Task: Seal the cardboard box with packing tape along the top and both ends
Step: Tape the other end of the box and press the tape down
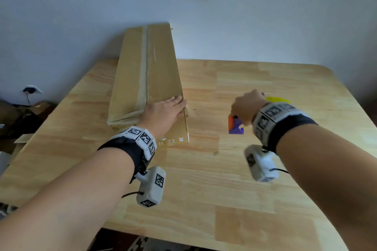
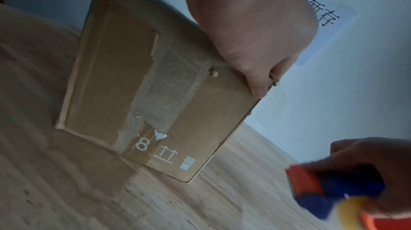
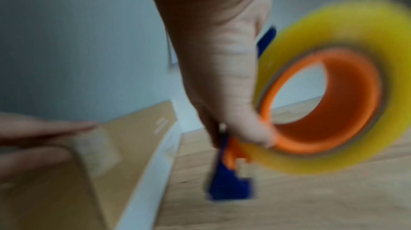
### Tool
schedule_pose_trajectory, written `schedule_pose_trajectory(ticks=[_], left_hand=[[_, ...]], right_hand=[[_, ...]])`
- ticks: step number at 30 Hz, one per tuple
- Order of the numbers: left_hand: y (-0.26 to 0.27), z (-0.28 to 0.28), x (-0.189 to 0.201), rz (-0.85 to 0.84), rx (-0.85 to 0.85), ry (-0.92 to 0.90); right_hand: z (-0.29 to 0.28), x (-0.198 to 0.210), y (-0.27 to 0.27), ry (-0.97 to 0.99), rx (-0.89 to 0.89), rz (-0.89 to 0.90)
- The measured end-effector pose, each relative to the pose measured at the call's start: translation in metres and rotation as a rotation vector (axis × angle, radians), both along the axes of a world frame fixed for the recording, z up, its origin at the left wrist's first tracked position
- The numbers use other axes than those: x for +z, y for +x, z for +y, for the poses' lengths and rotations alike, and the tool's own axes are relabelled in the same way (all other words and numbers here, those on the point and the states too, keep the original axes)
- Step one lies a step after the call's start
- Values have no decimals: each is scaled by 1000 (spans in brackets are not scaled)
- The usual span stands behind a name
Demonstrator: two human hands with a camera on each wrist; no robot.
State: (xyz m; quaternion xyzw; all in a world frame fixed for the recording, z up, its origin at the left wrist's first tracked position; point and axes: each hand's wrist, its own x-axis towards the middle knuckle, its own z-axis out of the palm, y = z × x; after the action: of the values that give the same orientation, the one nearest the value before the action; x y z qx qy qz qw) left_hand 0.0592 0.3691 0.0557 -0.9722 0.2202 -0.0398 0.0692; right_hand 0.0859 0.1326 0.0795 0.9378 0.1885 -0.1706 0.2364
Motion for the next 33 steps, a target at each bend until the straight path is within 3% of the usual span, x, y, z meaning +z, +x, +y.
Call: schedule_pose_trajectory(ticks=[2, 7, 11, 22, 27, 29, 31, 33], left_hand=[[-2, 1, -1, -28, 0, 7], [0, 0, -1, -166, -82, -80], [6, 3, -2, -189, -163, -42], [16, -10, -9, -196, -294, -64], [16, -10, -11, -222, -303, -95], [14, -13, -10, -226, -303, -120], [13, -15, -8, -219, -305, -135], [12, -16, -5, -201, -284, -161]], right_hand=[[-25, -11, 3, 236, -149, 53], [-37, -35, 6, 1141, -628, 148], [-31, -72, 3, 1473, -919, 230], [-30, -133, 1, 1501, -1087, 310], [-36, -138, 4, 1353, -952, 248], [-35, -135, 5, 1191, -873, 183], [-26, -120, 6, 1037, -731, 58], [-8, -94, 7, 1135, -488, -8]])
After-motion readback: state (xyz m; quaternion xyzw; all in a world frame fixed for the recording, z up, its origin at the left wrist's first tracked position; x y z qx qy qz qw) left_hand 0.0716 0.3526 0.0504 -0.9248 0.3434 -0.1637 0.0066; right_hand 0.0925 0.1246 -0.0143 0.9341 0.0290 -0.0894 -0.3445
